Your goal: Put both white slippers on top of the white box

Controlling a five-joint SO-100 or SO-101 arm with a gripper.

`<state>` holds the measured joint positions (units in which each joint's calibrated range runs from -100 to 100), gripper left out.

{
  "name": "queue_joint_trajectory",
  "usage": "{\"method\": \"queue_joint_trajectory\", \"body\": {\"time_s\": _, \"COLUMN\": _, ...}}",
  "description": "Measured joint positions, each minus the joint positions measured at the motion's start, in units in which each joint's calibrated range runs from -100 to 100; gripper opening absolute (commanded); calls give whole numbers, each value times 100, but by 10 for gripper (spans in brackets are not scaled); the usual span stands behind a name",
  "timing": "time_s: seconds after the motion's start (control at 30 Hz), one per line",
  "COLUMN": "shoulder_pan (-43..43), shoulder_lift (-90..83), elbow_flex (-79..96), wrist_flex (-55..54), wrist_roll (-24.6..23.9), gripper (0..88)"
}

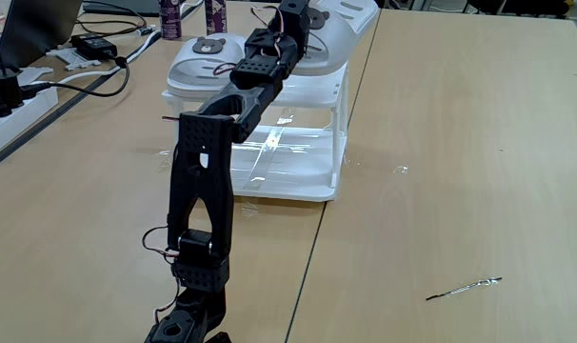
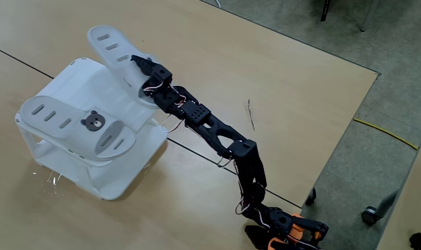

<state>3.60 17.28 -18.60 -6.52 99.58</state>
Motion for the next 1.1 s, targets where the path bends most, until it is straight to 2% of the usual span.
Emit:
{"method": "queue_joint_trajectory", "body": {"time_s": 0.23, "shoulder_pan": -322, "shoulder_lift": 841, "elbow_flex": -889, "wrist_flex": 0, "wrist_roll": 0, "gripper": 8}}
{"method": "queue_joint_trajectory", "body": {"time_s": 0.83, "shoulder_pan": -652, "shoulder_lift": 1163, "elbow_flex": -916, "wrist_flex": 0, "wrist_roll": 0, "gripper": 12}}
{"method": "queue_joint_trajectory", "body": {"time_s": 0.97, "shoulder_pan": -607, "shoulder_lift": 1278, "elbow_flex": -925, "wrist_flex": 0, "wrist_roll": 0, "gripper": 136}}
{"method": "queue_joint_trajectory", "body": {"time_s": 1.1, "shoulder_pan": -622, "shoulder_lift": 1460, "elbow_flex": -997, "wrist_flex": 0, "wrist_roll": 0, "gripper": 130}}
